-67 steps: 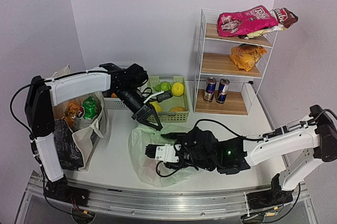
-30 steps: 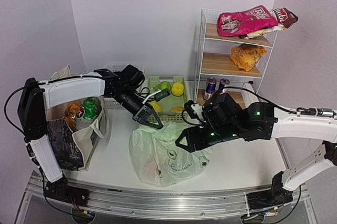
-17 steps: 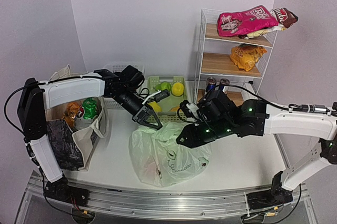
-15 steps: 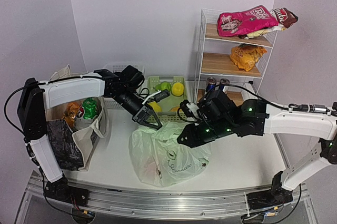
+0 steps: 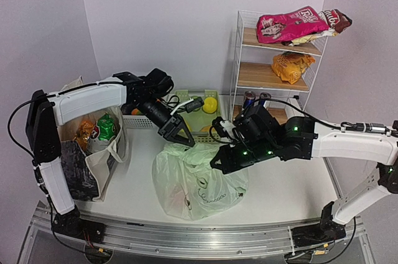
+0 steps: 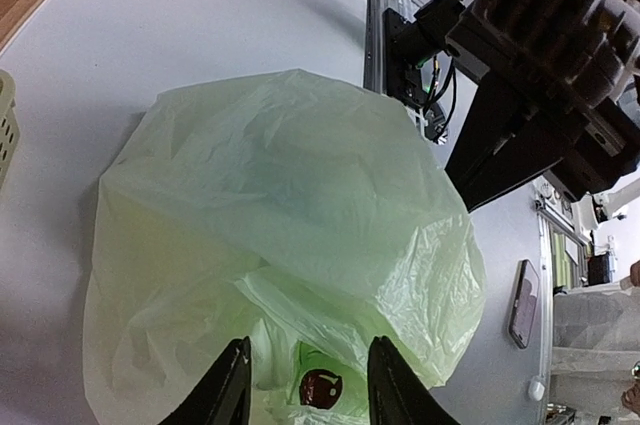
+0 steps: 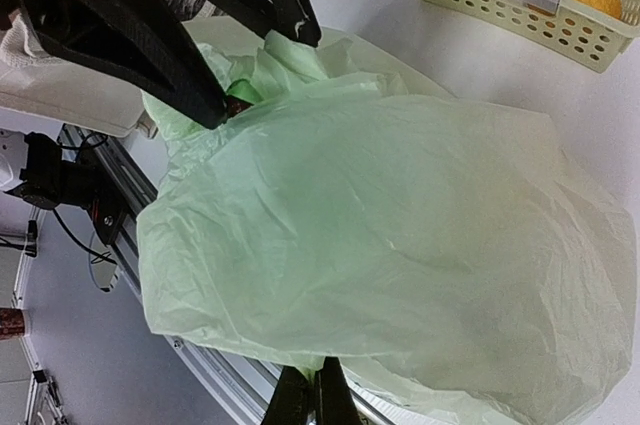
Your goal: Place the mixed food into the grocery bags and tie them
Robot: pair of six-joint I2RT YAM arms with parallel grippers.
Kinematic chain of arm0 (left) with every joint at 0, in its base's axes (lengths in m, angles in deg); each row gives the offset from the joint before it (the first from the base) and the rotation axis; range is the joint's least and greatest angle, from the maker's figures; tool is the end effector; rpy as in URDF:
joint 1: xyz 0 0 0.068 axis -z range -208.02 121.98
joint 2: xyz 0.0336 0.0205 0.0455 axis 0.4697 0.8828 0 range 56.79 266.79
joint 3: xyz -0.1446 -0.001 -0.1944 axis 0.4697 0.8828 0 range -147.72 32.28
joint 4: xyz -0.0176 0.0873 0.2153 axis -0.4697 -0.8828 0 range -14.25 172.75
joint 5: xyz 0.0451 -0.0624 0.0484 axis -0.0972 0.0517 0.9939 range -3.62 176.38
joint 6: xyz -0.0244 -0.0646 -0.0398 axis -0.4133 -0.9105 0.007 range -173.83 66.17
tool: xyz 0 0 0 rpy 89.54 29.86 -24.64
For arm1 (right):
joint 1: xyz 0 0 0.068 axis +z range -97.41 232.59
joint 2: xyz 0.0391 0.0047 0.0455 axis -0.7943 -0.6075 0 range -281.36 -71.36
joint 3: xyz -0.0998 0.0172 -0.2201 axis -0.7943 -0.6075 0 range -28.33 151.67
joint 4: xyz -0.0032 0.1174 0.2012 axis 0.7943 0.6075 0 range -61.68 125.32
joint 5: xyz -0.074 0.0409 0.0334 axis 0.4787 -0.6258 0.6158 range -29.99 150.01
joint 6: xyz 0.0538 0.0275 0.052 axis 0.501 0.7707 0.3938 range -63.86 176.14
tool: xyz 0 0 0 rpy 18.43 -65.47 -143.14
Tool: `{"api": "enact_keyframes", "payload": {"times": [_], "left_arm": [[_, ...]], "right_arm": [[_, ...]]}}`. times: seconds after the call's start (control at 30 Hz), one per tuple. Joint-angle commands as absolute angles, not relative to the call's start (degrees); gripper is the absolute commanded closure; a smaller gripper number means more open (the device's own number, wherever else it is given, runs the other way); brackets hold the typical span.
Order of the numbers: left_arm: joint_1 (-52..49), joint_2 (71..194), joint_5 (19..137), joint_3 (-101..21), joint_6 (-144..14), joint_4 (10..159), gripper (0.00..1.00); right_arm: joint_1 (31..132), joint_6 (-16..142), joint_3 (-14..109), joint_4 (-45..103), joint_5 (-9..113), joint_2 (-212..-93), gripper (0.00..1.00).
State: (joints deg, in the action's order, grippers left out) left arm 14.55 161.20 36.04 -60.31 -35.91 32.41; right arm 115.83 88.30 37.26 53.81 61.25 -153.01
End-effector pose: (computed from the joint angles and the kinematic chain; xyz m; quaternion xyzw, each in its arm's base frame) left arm 0.2256 -0.2790 0.2491 0.5309 0.7074 -0.4497 0.1246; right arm 0.1435 0.2811 0.2470 -0.2401 0.8798 0.2968 0.2834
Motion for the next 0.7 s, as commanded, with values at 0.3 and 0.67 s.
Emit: {"api": "enact_keyframes", "payload": {"times": [0.3,0.67], "left_arm": [[14.5,165.4,39.3,-66.5,-34.5,25.8,0.66],[14.4,162.4,39.8,-64.1,-36.1,29.7,1.00]], "right_arm": [[115.6,86.5,38.1,52.5,60.5,-153.0,1.00],[115.7,86.6,37.3,52.5,61.1,-152.2,1.00]]}}
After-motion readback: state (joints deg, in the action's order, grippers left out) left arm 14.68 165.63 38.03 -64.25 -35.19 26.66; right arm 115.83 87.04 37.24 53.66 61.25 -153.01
